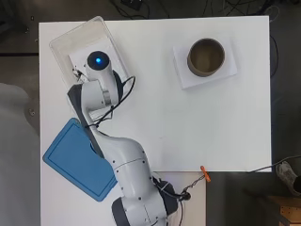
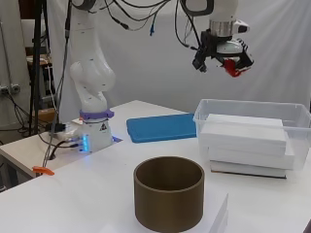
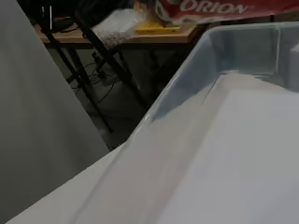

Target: Teleoperate dual arm-hand system to remove items from a box

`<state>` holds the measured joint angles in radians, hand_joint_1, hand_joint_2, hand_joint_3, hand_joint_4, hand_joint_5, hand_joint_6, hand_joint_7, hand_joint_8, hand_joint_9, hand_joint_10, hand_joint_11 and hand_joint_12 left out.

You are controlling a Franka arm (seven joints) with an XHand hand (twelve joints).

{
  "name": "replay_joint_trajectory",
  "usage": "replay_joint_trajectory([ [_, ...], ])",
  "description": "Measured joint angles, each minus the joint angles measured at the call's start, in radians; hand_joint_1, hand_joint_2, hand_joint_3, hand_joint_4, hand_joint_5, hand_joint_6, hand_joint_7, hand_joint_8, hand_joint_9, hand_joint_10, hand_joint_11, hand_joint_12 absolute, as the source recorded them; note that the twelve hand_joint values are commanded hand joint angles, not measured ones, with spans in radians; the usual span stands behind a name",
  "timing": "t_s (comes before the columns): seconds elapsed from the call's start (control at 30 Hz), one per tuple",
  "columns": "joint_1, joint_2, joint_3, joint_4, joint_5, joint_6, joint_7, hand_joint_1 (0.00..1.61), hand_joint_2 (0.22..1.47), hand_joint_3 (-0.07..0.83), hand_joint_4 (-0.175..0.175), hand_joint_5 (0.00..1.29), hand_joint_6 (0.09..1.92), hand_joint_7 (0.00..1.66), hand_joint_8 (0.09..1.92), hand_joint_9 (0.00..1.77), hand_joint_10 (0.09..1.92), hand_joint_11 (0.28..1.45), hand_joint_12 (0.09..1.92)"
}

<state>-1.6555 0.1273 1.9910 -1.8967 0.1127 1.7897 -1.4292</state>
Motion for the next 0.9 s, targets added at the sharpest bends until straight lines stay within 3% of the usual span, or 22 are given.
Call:
replay_joint_trajectory([
  [0.03,0.015,0.007,-0.005,0.013,-0.016,0.007,0.005,1.04,1.15,-0.001,0.084,0.92,1.08,0.88,1.63,1.07,1.59,0.89,1.85],
  [0.07,0.028,0.016,-0.047,0.027,-0.034,0.015,0.010,1.11,1.16,0.000,-0.005,0.90,1.10,0.88,1.49,1.06,1.49,0.86,1.82],
  [0.1,0.043,0.025,-0.123,0.041,-0.052,0.023,0.015,1.16,1.16,0.000,-0.081,0.91,1.00,0.88,1.45,1.06,1.39,0.82,1.79],
  [0.13,0.052,0.031,-0.206,0.053,-0.065,0.030,0.018,1.20,1.17,0.000,-0.127,0.92,0.92,0.88,1.44,1.06,1.32,0.80,1.77],
  [0.2,0.059,0.034,-0.410,0.066,-0.079,0.049,0.018,1.23,1.16,-0.001,-0.165,0.94,0.82,0.89,1.43,1.06,1.25,0.79,1.76],
  [0.27,0.059,0.025,-0.633,0.077,-0.086,0.074,0.011,1.28,1.14,-0.001,-0.097,0.98,0.82,0.90,1.23,1.03,1.27,0.78,1.74],
  [0.4,0.071,0.016,-0.845,0.131,-0.120,0.099,0.029,1.36,1.11,0.000,-0.087,1.02,0.75,0.88,1.10,1.03,1.21,0.70,1.61],
  [0.47,0.082,0.014,-0.866,0.152,-0.149,0.104,0.059,1.37,1.11,0.001,-0.144,0.99,0.79,0.86,1.15,1.02,1.18,0.67,1.55],
  [0.53,0.101,0.017,-0.888,0.148,-0.190,0.121,0.096,1.37,1.12,0.001,-0.168,0.98,0.80,0.84,1.19,1.00,1.17,0.66,1.53],
  [0.7,0.233,0.089,-0.986,0.178,-0.284,0.127,0.167,1.36,1.15,0.001,-0.175,0.91,0.88,0.76,1.47,0.98,1.09,0.67,1.59],
  [0.83,0.378,0.163,-1.094,0.229,-0.370,0.116,0.248,1.36,1.15,0.000,-0.175,0.91,0.91,0.74,1.59,0.98,1.00,0.69,1.65],
  [0.9,0.461,0.207,-1.152,0.268,-0.409,0.105,0.270,1.36,1.17,0.003,-0.175,0.89,0.96,0.70,1.65,0.96,1.05,0.73,1.72],
])
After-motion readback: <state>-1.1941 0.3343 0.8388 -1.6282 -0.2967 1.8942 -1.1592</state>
